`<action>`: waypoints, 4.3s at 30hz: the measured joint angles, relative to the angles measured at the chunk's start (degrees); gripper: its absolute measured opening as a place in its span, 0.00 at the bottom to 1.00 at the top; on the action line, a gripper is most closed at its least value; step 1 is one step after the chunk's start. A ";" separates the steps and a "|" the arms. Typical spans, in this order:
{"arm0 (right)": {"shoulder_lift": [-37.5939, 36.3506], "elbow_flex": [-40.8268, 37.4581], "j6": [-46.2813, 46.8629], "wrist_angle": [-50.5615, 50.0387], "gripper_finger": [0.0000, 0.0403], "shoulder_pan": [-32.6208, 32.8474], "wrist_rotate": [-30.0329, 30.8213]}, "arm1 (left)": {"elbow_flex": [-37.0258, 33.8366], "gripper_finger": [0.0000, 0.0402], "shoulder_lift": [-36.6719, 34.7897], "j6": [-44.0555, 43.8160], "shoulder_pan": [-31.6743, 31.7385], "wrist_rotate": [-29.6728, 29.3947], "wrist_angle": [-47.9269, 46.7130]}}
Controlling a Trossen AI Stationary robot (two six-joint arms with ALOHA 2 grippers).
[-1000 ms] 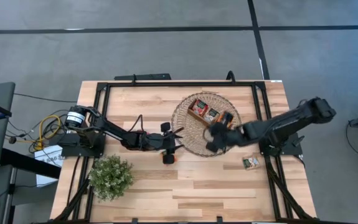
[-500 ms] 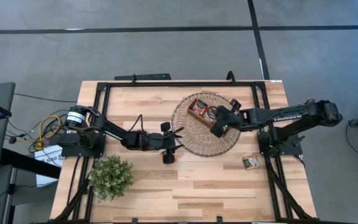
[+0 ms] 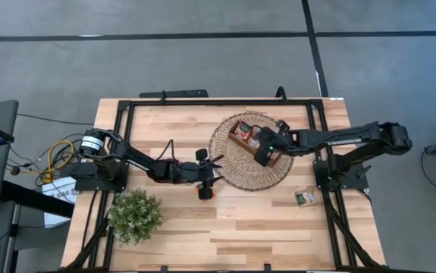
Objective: Pick & Place Tea
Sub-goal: Put the brown tea bag into the middle section of the wooden organizer, then put the orange tea bag into the right section of the wooden organizer
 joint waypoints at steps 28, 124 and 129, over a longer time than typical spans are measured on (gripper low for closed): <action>2.73 6.54 1.23 -9.23 0.43 -0.08 -0.81 | 0.00 0.42 0.00 0.00 0.00 0.00 -0.03; 23.79 8.00 18.13 17.92 0.31 38.14 11.60 | 2.62 0.00 -5.19 -16.81 -11.21 -4.51 -34.61; 25.06 8.30 13.30 26.95 0.35 34.30 9.80 | 5.29 0.00 -4.89 -6.46 -14.50 -8.33 -33.68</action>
